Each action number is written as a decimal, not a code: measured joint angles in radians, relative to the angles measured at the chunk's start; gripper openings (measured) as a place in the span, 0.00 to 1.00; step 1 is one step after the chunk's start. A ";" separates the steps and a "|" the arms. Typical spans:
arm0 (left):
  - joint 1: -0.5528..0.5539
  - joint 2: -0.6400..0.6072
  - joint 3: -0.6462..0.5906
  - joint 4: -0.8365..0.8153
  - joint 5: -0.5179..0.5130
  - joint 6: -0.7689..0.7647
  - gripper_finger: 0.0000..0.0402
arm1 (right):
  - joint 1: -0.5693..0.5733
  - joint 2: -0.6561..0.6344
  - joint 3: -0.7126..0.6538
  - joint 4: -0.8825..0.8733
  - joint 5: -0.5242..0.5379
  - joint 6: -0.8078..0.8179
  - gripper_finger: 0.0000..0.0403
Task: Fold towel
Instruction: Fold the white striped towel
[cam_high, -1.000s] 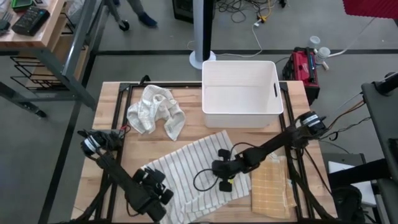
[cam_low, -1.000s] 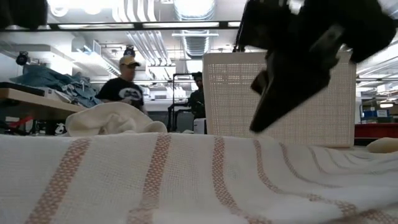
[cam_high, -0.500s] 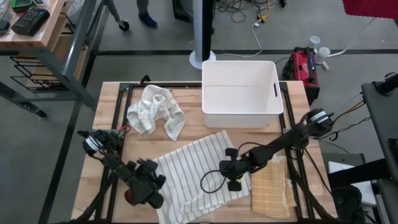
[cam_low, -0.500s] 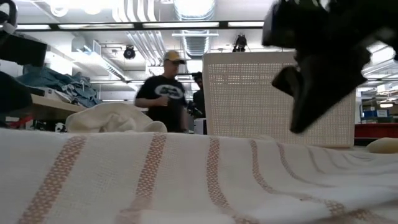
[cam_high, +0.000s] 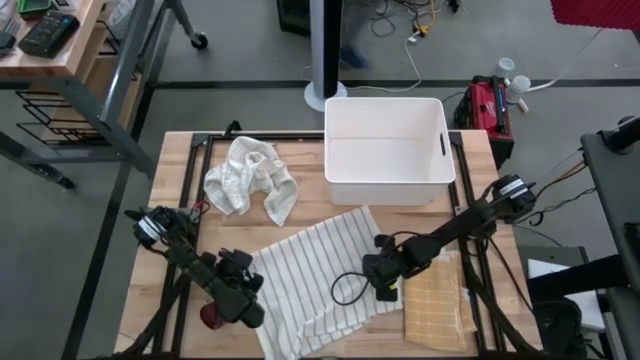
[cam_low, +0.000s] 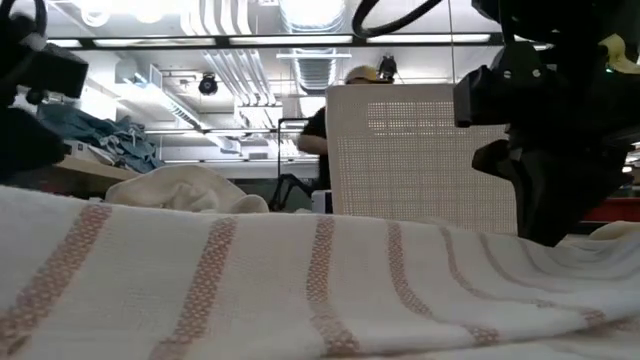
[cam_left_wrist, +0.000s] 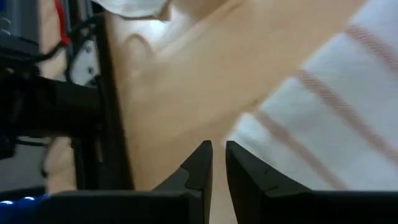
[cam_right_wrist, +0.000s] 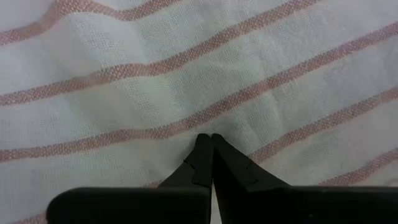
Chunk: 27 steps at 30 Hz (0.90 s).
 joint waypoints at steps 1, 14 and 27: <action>0.000 -0.001 0.015 0.028 -0.012 0.000 0.09 | 0.004 -0.004 0.000 0.000 -0.002 0.000 0.00; -0.007 0.024 -0.001 0.582 -0.161 0.103 0.09 | 0.005 -0.082 0.013 0.057 0.020 -0.068 0.00; 0.015 0.015 -0.042 0.194 -0.075 0.048 0.09 | 0.005 -0.069 0.012 0.075 -0.090 -0.066 0.00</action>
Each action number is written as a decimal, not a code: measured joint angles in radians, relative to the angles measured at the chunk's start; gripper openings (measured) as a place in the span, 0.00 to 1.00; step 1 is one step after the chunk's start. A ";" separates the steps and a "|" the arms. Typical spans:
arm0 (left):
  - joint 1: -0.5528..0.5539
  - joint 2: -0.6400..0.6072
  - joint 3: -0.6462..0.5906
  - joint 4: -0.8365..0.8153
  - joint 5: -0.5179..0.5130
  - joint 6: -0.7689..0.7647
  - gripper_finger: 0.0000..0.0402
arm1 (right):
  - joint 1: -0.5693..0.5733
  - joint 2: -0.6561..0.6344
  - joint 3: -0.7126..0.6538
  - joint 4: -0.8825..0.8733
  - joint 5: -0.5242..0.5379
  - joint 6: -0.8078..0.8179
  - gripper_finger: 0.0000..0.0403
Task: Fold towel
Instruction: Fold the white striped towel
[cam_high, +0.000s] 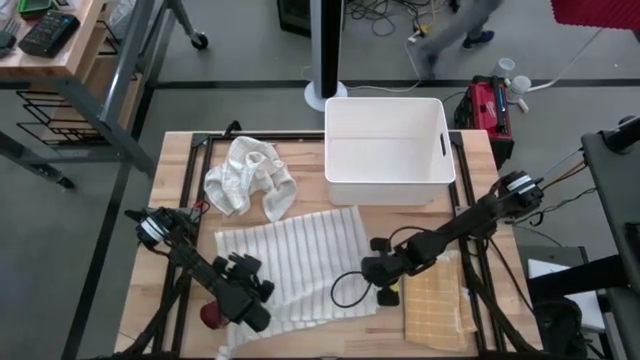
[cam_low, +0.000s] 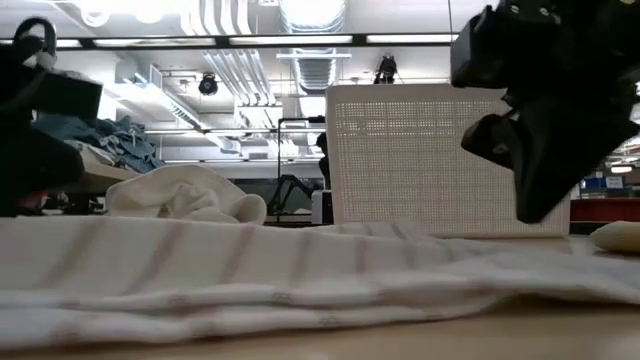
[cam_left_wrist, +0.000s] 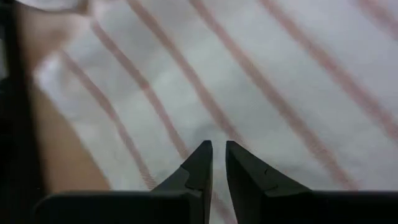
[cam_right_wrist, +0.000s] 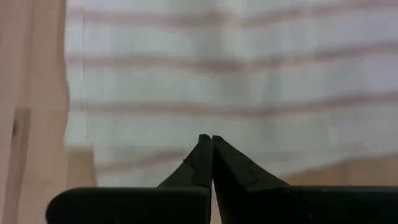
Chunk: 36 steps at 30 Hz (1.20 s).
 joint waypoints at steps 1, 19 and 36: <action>0.002 -0.004 0.002 -0.027 0.000 0.000 0.09 | 0.001 0.001 -0.003 -0.002 -0.003 0.000 0.00; 0.015 -0.011 0.001 -0.013 -0.059 -0.028 0.09 | 0.075 0.001 0.000 0.076 -0.135 -0.430 0.00; 0.019 -0.012 -0.021 0.054 -0.063 -0.046 0.09 | 0.147 0.072 0.001 0.242 -0.074 -0.467 0.39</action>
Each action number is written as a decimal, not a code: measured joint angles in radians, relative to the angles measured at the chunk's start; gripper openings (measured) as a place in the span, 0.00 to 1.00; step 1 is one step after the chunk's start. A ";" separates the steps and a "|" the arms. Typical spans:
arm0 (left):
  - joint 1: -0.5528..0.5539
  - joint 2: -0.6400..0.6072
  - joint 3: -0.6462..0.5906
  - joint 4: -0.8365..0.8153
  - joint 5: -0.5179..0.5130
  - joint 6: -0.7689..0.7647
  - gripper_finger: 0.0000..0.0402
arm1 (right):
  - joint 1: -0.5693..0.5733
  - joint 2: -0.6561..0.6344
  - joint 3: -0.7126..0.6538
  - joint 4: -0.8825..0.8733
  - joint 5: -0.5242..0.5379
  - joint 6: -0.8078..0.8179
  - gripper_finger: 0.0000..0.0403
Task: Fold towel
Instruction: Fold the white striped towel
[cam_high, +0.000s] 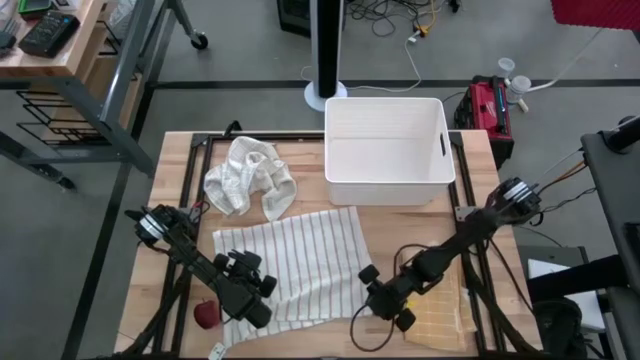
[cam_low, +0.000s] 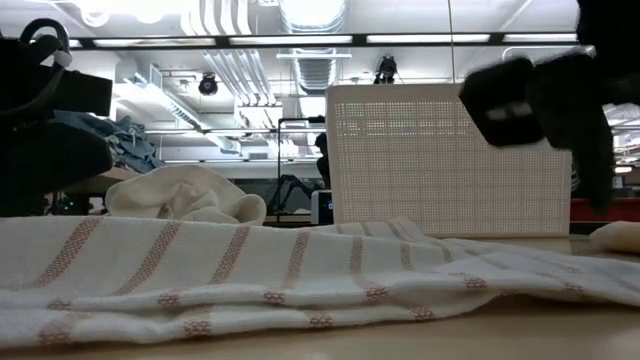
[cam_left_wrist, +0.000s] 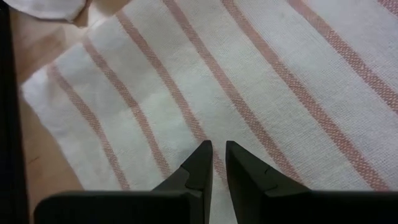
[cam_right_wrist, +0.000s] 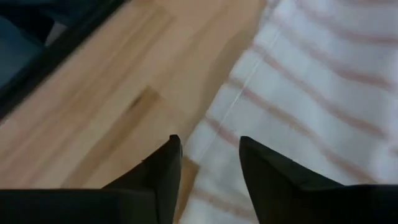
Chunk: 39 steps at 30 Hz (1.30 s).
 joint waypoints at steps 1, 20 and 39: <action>0.000 0.000 -0.005 0.010 0.000 0.000 0.09 | 0.002 0.013 -0.001 -0.005 0.000 0.005 0.39; 0.001 -0.001 -0.051 0.101 -0.001 0.000 0.09 | 0.004 0.107 0.004 0.077 0.000 0.072 0.17; 0.001 -0.001 -0.051 0.105 0.002 0.000 0.09 | 0.004 0.082 0.002 0.046 -0.088 0.126 0.04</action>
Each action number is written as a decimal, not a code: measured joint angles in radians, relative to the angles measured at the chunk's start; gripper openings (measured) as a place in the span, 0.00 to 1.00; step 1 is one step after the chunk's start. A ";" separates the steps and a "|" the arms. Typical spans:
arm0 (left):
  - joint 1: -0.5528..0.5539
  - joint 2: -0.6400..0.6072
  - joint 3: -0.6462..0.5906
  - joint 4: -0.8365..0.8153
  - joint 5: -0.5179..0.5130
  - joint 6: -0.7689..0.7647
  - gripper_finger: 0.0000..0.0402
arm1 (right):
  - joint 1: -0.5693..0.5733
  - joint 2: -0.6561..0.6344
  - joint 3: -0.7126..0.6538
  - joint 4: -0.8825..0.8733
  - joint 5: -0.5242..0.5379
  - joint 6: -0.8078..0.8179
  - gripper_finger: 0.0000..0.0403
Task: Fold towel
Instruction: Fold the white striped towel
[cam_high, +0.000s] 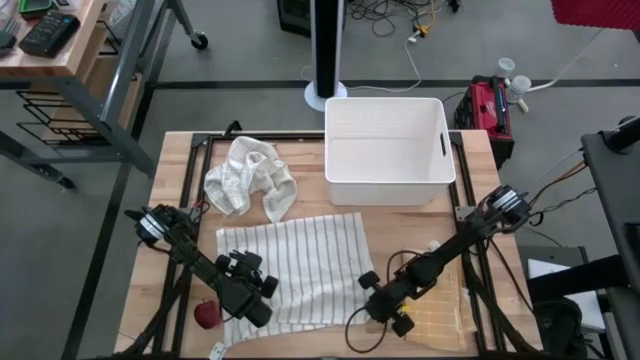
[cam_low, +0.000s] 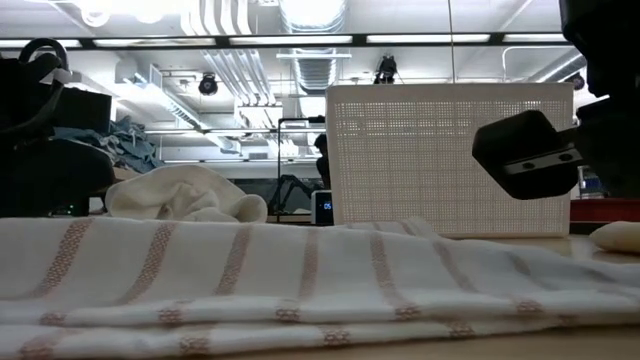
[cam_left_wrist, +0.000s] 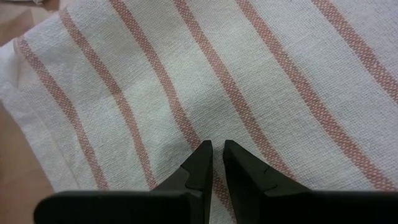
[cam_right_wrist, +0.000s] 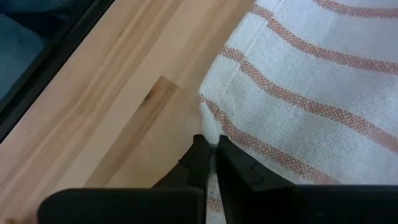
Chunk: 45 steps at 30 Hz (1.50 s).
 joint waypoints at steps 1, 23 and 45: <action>0.000 0.000 0.000 0.000 0.000 0.000 0.09 | 0.000 -0.004 0.000 -0.004 -0.001 0.005 0.04; 0.000 0.000 0.000 0.008 0.001 0.000 0.09 | 0.000 -0.064 0.002 -0.024 -0.009 0.029 0.03; 0.000 0.001 0.000 0.010 0.001 0.000 0.09 | 0.006 -0.064 0.002 -0.002 0.001 -0.008 0.15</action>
